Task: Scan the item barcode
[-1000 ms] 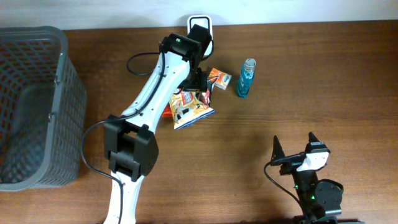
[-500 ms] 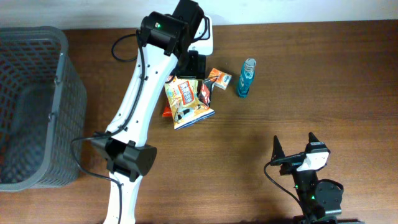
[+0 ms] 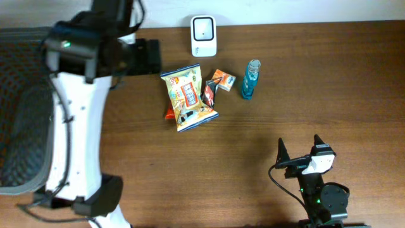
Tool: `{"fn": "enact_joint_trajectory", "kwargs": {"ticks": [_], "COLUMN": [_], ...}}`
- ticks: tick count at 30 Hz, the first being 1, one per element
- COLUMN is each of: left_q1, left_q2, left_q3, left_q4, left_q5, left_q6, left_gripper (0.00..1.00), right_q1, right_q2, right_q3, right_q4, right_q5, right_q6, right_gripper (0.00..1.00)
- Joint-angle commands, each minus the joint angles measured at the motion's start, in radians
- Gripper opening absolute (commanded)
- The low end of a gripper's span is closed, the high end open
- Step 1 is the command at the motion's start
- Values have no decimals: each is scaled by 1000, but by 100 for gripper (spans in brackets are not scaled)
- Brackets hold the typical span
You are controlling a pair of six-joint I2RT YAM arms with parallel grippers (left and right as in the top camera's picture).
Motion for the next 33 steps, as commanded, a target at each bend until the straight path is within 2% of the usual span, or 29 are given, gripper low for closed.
{"fn": "enact_joint_trajectory", "kwargs": {"ticks": [1, 9, 33], "left_q1": [77, 124, 124], "left_q2": [-108, -112, -112], "left_q3": [-162, -306, -309], "left_q4": [-5, 5, 5], "left_q5": [3, 4, 14], "left_q6": [-11, -11, -10], "left_gripper": [99, 99, 99], "right_q1": [7, 7, 7], "right_q2": [-5, -5, -5], "right_q3": [-8, -8, -8], "right_q4": [-3, -2, -2], "right_q5": [8, 8, 8], "right_q6": [4, 4, 4], "right_gripper": [98, 98, 98]}}
